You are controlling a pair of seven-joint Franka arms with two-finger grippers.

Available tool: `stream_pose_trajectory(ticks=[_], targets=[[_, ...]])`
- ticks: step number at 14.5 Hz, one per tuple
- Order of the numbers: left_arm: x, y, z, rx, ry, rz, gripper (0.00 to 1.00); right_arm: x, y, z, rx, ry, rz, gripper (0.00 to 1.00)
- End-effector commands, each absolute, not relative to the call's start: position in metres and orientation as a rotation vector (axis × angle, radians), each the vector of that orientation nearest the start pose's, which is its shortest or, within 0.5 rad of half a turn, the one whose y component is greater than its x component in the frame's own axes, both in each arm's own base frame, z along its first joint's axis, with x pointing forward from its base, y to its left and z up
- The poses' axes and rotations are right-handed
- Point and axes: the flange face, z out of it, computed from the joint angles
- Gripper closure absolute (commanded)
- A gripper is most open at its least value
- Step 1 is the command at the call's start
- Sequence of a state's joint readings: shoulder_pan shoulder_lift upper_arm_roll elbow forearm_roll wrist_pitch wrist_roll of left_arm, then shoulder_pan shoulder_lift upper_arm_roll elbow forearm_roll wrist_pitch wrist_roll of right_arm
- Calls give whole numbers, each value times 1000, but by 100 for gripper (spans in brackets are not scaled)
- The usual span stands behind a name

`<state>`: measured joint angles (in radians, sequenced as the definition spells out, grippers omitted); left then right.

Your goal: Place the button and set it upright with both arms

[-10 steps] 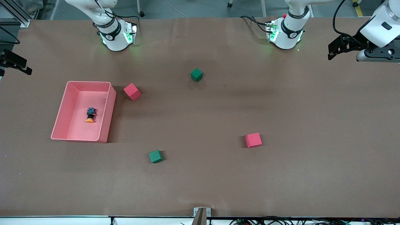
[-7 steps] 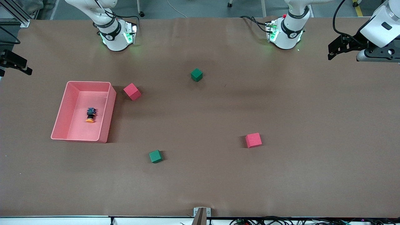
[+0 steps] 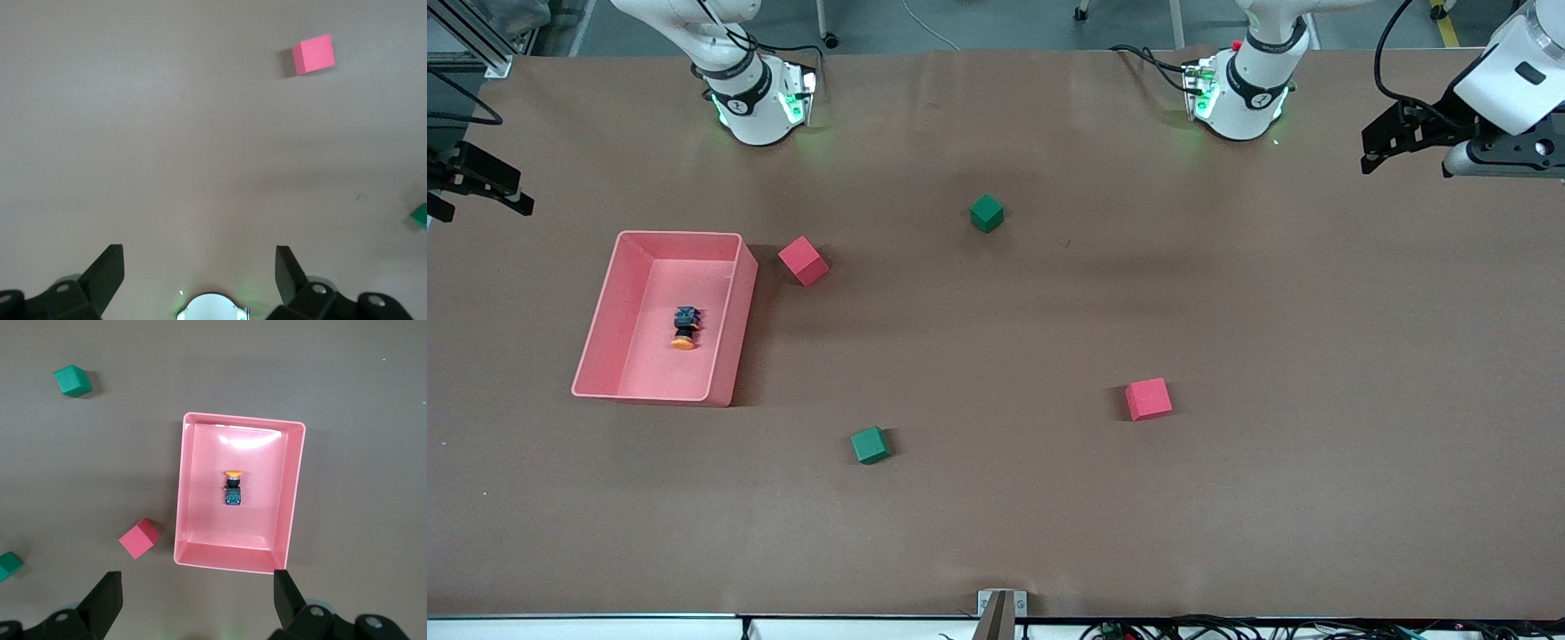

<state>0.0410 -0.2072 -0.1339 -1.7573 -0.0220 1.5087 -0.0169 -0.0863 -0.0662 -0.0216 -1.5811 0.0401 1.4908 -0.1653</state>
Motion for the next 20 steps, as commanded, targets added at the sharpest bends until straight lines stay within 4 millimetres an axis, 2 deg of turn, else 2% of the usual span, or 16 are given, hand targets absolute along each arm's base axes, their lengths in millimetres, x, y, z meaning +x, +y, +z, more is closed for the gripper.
stream_pose_trajectory(ticks=[1,4,7,9,11,14,17,20], targets=[[480,-52,642,-3116,112,35,0,522,-53,636,-3093,-97,19,0],[481,-51,638,-3117,110,30,0,527,-58,595,-3092,-86,49,0],[481,-52,639,-3118,110,28,0,531,-57,536,-3106,-89,63,0],[481,-53,639,-3126,110,26,0,531,-65,482,-3111,-59,49,0],[484,-53,638,-3130,116,34,0,531,-82,424,-3114,-4,44,0],[484,-57,638,-3129,126,34,0,539,-105,350,-3100,59,158,0],[493,-59,631,-3132,131,53,0,544,-113,295,-3090,80,224,0],[496,-66,627,-3130,150,67,0,549,-114,257,-3090,92,205,0]])
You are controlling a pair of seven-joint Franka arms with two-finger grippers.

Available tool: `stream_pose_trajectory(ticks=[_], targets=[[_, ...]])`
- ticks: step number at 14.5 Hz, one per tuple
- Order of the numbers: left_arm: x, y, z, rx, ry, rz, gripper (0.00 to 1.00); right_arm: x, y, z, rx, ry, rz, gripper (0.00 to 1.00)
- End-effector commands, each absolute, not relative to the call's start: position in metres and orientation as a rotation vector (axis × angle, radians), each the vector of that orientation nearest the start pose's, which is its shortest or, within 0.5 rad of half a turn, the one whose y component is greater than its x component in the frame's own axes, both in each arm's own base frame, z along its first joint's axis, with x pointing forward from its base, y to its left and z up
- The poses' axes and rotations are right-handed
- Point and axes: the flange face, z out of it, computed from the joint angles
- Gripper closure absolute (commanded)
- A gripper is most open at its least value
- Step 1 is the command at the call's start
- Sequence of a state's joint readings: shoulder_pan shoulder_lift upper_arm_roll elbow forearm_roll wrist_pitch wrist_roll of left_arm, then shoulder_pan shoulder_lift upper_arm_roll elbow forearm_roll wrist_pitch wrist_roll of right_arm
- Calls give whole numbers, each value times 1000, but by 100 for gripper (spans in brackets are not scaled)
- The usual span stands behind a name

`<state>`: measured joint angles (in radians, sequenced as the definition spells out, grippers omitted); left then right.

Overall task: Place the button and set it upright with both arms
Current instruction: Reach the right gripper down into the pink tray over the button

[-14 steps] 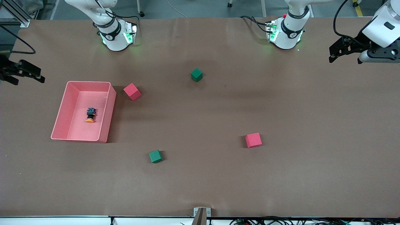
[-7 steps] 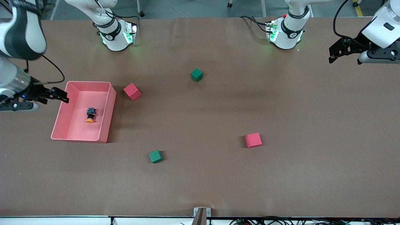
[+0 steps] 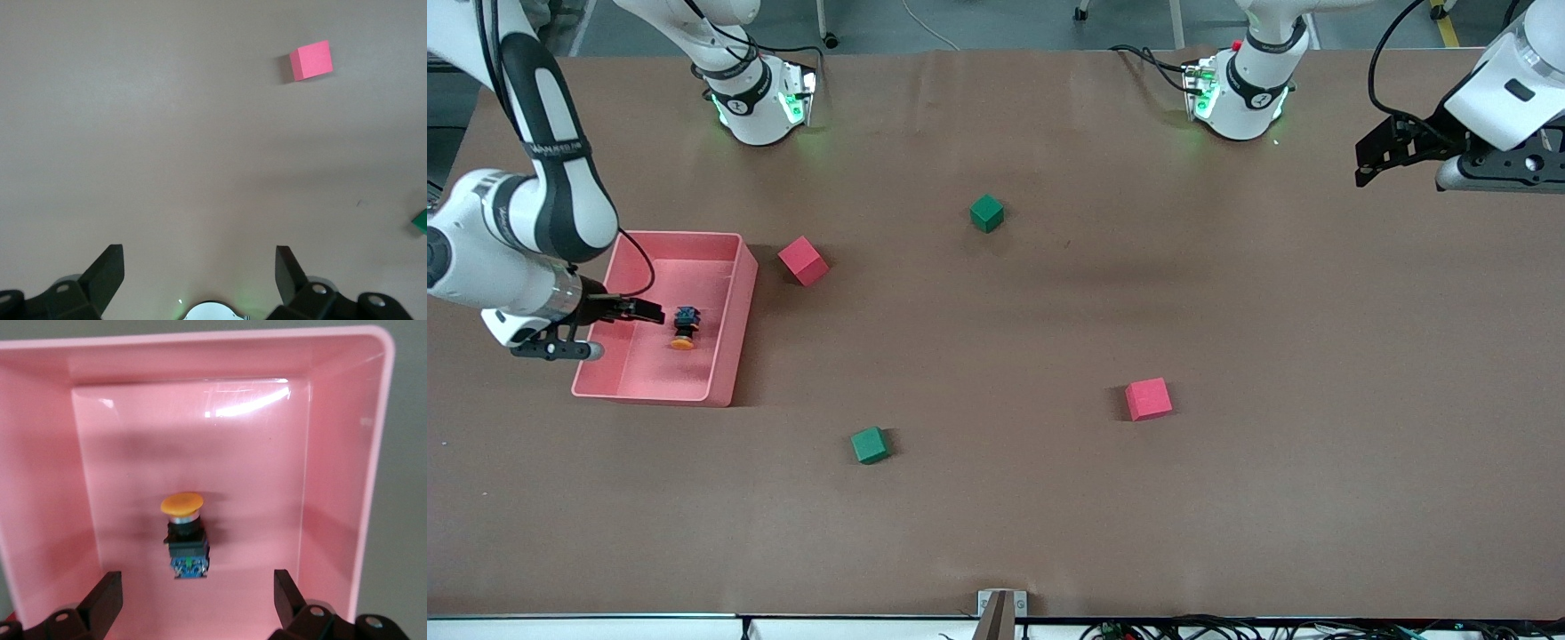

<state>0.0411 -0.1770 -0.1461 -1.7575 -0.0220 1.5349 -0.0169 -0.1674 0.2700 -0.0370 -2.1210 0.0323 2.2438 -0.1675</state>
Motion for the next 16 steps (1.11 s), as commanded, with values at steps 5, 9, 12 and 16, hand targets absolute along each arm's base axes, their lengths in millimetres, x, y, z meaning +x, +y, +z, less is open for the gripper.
stream_pose_trajectory(ticks=[5,9,12,16], targets=[[498,-71,621,-3128,167,84,0,555,-111,208,-3105,81,160,0],[499,-71,623,-3127,167,79,0,556,-104,199,-3105,69,160,0],[502,-72,619,-3127,170,91,0,541,-99,189,-3113,71,119,0],[501,-76,620,-3121,179,86,0,517,-84,181,-3136,52,-33,0]])
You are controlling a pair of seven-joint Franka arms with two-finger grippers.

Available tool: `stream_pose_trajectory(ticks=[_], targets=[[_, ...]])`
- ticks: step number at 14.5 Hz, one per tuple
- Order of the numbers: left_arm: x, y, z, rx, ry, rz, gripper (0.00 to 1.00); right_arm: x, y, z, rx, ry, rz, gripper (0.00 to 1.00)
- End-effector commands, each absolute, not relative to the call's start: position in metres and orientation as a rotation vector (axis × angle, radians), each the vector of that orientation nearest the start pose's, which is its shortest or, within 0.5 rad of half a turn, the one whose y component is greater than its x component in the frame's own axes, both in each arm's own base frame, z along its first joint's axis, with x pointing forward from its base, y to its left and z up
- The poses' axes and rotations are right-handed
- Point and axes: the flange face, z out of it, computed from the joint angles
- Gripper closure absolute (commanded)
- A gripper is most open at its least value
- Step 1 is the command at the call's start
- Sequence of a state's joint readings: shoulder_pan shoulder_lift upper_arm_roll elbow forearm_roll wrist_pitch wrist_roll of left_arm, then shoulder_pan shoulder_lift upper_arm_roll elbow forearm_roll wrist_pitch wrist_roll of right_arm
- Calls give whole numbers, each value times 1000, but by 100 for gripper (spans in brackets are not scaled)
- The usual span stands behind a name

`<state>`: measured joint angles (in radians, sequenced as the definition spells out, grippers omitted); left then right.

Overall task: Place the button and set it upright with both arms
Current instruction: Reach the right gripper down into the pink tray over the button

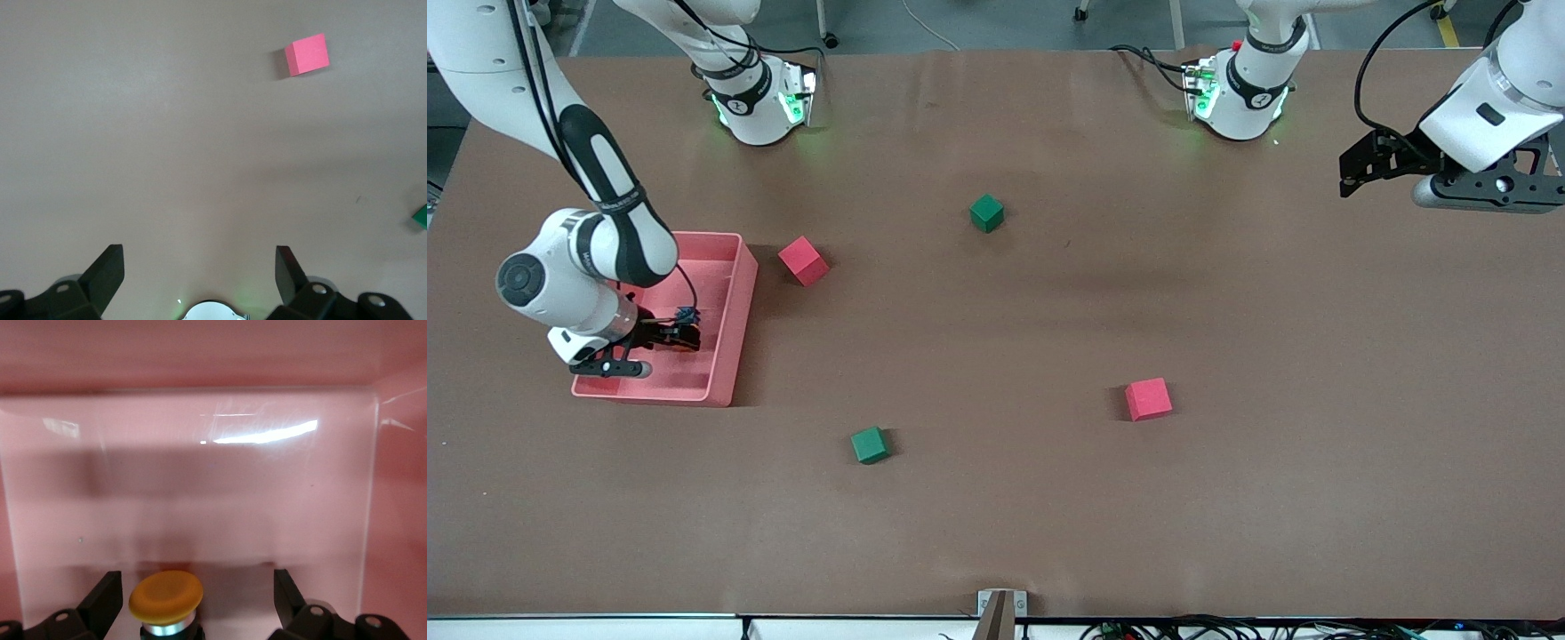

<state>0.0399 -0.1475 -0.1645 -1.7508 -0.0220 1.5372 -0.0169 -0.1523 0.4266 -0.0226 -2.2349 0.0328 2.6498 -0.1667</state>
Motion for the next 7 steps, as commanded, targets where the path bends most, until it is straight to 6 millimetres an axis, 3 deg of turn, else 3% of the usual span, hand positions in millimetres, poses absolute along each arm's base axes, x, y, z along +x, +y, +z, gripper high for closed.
stream_pose_trajectory(ticks=[1,3,4,5,7], targets=[[501,-75,620,-3120,176,86,0,517,-84,181,-3135,56,-31,0],[501,-79,620,-3118,188,88,0,517,-84,180,-3135,61,-29,3],[500,-81,620,-3117,195,88,0,517,-84,178,-3134,66,-26,16],[500,-81,619,-3116,195,90,0,517,-82,178,-3133,61,-19,38],[501,-81,619,-3117,195,90,0,519,-76,179,-3133,42,-14,50]])
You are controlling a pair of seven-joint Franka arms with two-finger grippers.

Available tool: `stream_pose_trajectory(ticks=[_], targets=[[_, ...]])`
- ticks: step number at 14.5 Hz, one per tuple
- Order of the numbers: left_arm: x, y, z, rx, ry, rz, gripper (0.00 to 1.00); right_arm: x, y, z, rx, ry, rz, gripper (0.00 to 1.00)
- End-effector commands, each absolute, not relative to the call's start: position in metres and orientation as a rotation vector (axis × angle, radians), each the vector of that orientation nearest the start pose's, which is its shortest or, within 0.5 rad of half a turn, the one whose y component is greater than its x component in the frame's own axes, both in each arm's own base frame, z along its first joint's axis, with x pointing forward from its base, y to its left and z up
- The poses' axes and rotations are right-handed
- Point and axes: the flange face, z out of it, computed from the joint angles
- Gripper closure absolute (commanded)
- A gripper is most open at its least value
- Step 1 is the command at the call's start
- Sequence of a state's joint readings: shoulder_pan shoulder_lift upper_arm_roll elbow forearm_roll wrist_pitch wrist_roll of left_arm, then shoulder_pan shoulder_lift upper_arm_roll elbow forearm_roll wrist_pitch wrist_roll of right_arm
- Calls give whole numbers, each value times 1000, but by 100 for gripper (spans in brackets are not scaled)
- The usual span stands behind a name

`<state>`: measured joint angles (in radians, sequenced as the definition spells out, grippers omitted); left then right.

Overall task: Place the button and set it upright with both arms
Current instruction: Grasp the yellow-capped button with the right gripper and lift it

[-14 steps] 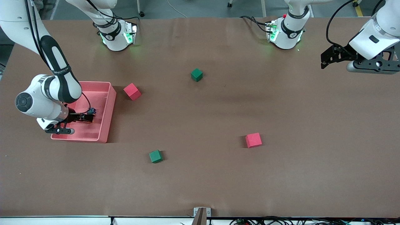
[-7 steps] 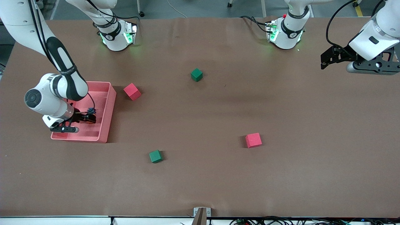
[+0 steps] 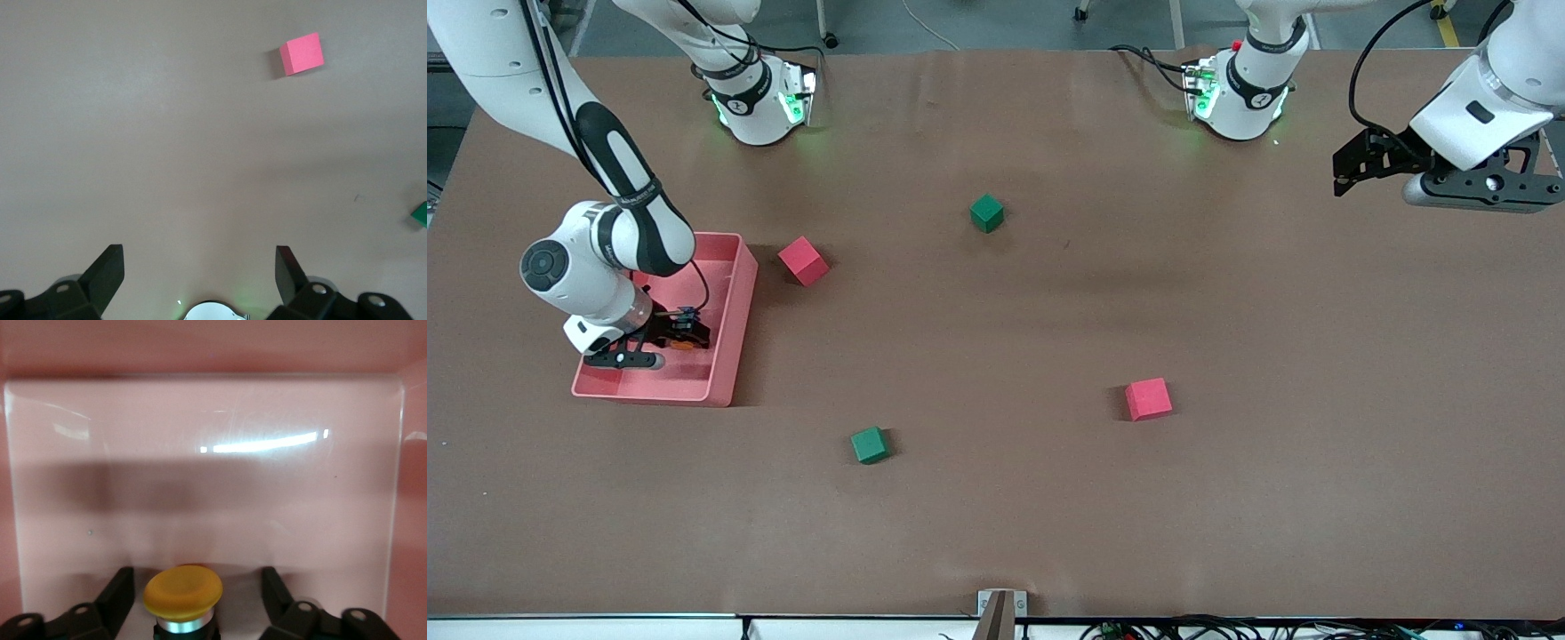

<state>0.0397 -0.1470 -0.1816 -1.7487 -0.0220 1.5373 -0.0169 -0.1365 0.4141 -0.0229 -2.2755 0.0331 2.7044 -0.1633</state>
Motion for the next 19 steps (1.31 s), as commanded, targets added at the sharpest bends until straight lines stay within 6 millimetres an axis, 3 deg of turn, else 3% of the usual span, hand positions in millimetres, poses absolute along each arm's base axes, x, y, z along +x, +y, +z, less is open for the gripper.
stream_pose_trajectory(ticks=[1,2,4,6,9,11,14,16,17,19], targets=[[501,-81,618,-3117,195,90,0,520,-75,179,-3133,34,-14,59],[501,-81,618,-3117,195,90,0,521,-73,181,-3133,8,-12,78],[503,-81,615,-3117,195,100,0,530,-71,188,-3129,-2,21,86],[503,-81,615,-3117,195,100,0,548,-73,210,-3115,-6,102,95],[504,-81,614,-3117,195,102,0,580,-76,265,-3070,-16,326,98],[504,-81,614,-3117,195,102,0,593,-70,297,-3064,-42,359,98],[504,-81,614,-3116,195,102,0,609,-45,344,-3077,-103,355,99],[504,-82,614,-3116,198,104,0,620,-18,373,-3072,-166,375,99],[504,-81,614,-3116,195,104,0,623,3,385,-3067,-210,382,99],[506,-82,610,-3116,200,116,0,627,63,411,-3077,-259,376,98]])
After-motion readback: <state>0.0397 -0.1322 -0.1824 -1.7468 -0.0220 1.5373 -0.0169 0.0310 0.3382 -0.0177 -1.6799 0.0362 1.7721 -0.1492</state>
